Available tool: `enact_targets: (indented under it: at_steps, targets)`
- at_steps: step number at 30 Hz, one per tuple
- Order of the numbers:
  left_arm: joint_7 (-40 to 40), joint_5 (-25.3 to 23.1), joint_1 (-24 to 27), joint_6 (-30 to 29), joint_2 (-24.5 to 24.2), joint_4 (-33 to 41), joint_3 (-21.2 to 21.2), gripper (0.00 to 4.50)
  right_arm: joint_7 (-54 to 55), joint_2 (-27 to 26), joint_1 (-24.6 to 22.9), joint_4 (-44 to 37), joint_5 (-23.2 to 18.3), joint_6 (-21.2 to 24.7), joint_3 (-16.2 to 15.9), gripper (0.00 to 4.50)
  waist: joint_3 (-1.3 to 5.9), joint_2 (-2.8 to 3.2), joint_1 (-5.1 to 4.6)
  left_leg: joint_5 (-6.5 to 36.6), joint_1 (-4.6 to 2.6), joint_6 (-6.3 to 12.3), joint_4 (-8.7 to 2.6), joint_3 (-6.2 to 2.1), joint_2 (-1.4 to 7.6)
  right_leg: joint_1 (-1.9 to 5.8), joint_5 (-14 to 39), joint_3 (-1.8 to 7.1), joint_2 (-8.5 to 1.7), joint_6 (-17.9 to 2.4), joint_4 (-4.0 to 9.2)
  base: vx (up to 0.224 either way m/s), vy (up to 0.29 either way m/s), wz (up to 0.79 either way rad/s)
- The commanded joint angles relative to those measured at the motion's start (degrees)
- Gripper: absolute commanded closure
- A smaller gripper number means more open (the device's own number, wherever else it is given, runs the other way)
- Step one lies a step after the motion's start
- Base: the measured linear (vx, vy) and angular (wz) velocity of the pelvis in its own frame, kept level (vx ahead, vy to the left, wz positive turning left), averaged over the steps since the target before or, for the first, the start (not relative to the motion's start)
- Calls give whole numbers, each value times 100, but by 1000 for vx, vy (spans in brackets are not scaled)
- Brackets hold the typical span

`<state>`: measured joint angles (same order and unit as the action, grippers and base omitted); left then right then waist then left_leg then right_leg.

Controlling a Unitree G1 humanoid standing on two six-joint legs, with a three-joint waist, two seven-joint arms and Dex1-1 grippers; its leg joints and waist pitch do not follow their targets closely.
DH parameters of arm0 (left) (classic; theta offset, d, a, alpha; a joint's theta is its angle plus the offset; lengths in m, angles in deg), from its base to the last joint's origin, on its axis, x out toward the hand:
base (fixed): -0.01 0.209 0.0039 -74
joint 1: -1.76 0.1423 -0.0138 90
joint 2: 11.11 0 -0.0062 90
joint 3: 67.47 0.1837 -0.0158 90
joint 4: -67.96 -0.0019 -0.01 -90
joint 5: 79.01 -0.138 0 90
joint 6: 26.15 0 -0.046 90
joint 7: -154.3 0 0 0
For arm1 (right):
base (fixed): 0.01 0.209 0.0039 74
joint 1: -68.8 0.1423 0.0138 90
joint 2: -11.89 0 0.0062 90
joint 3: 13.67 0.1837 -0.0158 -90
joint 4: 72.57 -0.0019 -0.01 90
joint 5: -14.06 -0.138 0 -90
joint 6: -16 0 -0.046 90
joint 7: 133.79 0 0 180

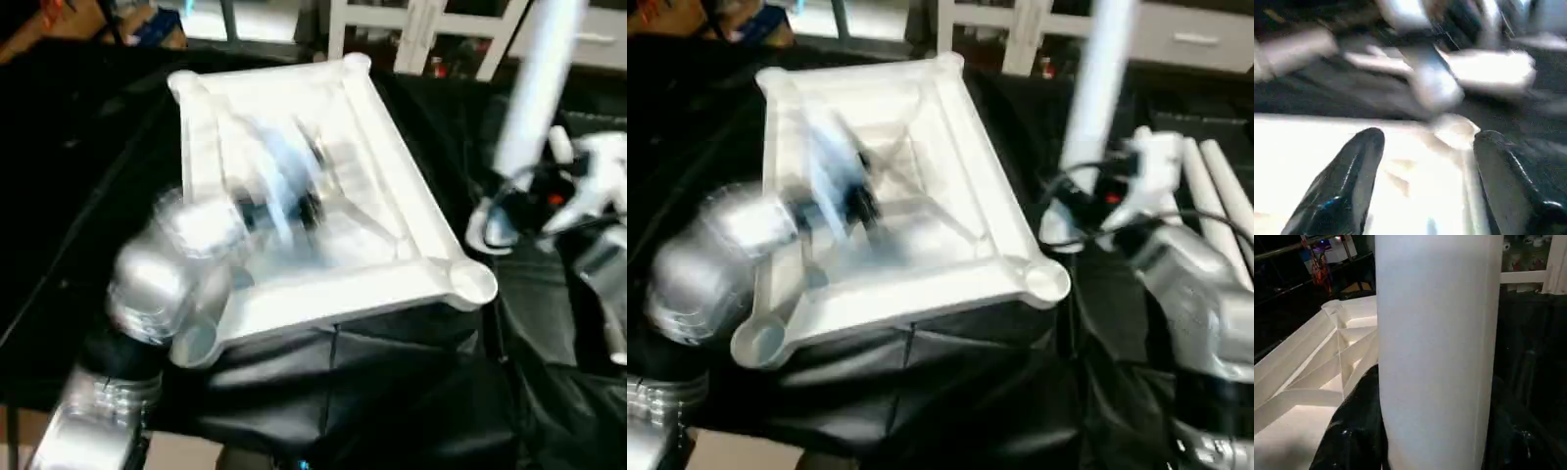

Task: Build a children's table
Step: Insert table leg to table base

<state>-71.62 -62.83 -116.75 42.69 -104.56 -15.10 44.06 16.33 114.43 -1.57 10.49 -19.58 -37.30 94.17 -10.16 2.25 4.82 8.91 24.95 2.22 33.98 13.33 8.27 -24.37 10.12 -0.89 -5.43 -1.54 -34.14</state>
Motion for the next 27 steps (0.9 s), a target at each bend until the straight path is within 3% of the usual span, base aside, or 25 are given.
enact_targets:
  at_steps: [1,6,9,11,15,20,22,27]
  targets:
    - [7,-333,77,160,-67,272,215,83,14,-2,-145,-276,-27,-93,119,263,515,-39,-53,703,-369,200,-461,-286,486,205,354,143,-297,-1063,287,0,0,0]
    - [264,-1013,268,382,-177,-87,589,72,-24,-25,-336,-629,-12,-207,-45,263,455,-16,-108,1447,-393,-134,-530,-303,478,155,1322,167,-319,-847,398,0,0,0]
    - [599,-1301,242,560,-152,-374,590,72,-109,-32,-421,-851,-25,-204,-160,263,463,-16,-155,1543,-381,-212,-544,-323,475,153,1360,163,-306,-762,398,0,0,0]
    - [867,-1497,194,677,-105,-590,541,72,-181,-32,-486,-994,-17,-249,-241,263,475,-20,-193,1568,-362,-208,-537,-328,462,159,1345,167,-314,-722,405,0,0,0]
    - [1334,-1674,71,840,63,-1020,303,72,-305,-196,-595,-1212,-230,-357,-232,263,512,-16,-208,1332,-359,-66,-503,-316,464,162,953,165,-321,-871,381,0,0,0]
    - [1281,-1797,131,844,21,-1187,359,72,-288,-238,-671,-1254,-228,-427,-233,264,545,-8,-210,977,-348,184,-466,-307,452,182,506,147,-306,-1037,331,0,0,0]
    - [1255,-1807,154,834,8,-1228,376,72,-283,-245,-678,-1259,-223,-433,-234,264,544,-1,-207,965,-349,224,-464,-304,455,184,511,144,-310,-1079,331,0,0,0]
    - [1101,-1959,273,956,-92,-1576,510,136,-274,-261,-728,-1303,-204,-464,-233,264,529,-11,-198,1226,-355,145,-487,-306,462,179,898,149,-323,-1034,371,0,0,0]
